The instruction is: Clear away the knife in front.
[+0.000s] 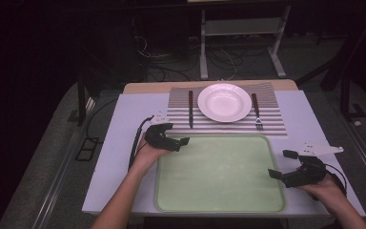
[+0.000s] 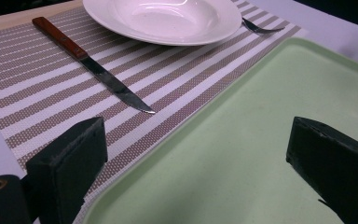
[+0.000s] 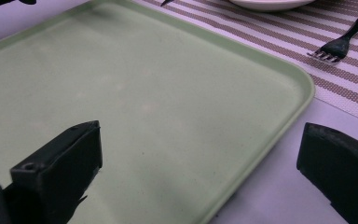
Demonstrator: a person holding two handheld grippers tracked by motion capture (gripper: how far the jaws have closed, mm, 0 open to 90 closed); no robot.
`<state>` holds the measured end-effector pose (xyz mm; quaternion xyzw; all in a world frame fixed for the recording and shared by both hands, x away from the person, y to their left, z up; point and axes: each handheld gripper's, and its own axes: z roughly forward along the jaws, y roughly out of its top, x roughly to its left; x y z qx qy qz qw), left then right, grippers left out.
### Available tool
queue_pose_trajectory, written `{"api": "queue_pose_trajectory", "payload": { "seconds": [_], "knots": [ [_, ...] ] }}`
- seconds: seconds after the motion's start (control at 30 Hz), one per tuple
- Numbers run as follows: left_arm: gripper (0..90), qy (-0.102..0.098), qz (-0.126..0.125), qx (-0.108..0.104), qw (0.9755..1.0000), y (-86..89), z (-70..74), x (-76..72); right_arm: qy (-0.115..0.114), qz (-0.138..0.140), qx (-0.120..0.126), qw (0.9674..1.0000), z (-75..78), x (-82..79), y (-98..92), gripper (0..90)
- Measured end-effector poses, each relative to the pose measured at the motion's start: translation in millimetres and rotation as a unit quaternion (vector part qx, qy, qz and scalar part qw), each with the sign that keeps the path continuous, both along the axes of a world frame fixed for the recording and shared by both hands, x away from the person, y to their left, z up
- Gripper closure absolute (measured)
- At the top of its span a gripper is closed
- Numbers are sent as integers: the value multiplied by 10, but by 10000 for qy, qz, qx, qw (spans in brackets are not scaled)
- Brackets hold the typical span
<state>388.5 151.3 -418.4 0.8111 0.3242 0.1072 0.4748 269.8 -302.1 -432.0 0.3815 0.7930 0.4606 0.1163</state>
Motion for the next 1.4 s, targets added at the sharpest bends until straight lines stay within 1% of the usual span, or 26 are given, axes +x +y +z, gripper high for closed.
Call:
{"api": "queue_pose_trajectory", "payload": {
  "seconds": [0.2,0.27,0.3,0.43,0.47,0.5,0.53,0.57,0.63,0.67,0.7,0.83,0.93,1.0,1.1,1.13,1.17,1.2,1.27,1.37,1.4],
  "knots": [
    [79,-2,-29,3,10000,-56,5,62,7,5,-3,10000,-1,1,1,2],
    [105,-8,-20,1,10000,-71,6,82,8,4,-5,10000,-1,0,1,2],
    [135,-26,-28,5,10000,-77,6,94,11,-1,2,10000,-1,0,0,2],
    [146,-17,-13,48,10000,-109,1,141,11,2,3,10000,0,-1,-1,2],
    [169,-20,-12,49,10000,-115,1,155,11,2,-1,10000,-1,-1,0,2],
    [169,-18,-20,36,10000,-122,2,168,11,2,-1,10000,-1,-1,0,2],
    [226,-27,-38,35,10000,-127,5,181,11,4,4,10000,0,-2,0,2],
    [226,-38,-32,35,10000,-133,6,193,11,4,4,10000,0,-2,0,2],
    [247,-38,-24,31,10000,-143,6,219,12,7,11,10000,1,-2,-1,2],
    [277,-41,-36,33,10000,-146,6,233,10,11,14,10000,2,-2,-2,2],
    [277,-35,-31,19,10000,-152,4,243,10,11,14,10000,2,-2,-2,2],
    [335,-25,-27,93,10000,-174,-8,306,14,32,13,10000,0,-5,1,2],
    [348,-12,-24,160,9999,-191,-10,358,21,39,25,10000,1,-7,0,2],
    [387,-13,-10,167,9999,-206,-19,392,19,44,27,10000,0,-7,1,2],
    [401,17,44,265,9996,-236,-45,447,21,44,24,10000,-1,-7,1,2],
    [429,27,74,312,9995,-245,-53,465,33,41,30,10000,-2,-8,1,2],
    [429,44,80,340,9994,-251,-61,483,33,41,30,10000,-2,-8,1,2],
    [461,51,91,343,9994,-259,-69,502,29,39,34,10000,-3,-9,1,2],
    [495,71,141,374,9992,-278,-82,540,31,32,43,10000,-3,-10,-1,2],
    [564,151,192,401,9989,-310,-100,600,25,18,62,10000,-2,-11,-5,2],
    [604,170,185,417,9988,-320,-106,620,29,18,65,10000,-2,-11,-6,2]
  ]
}}
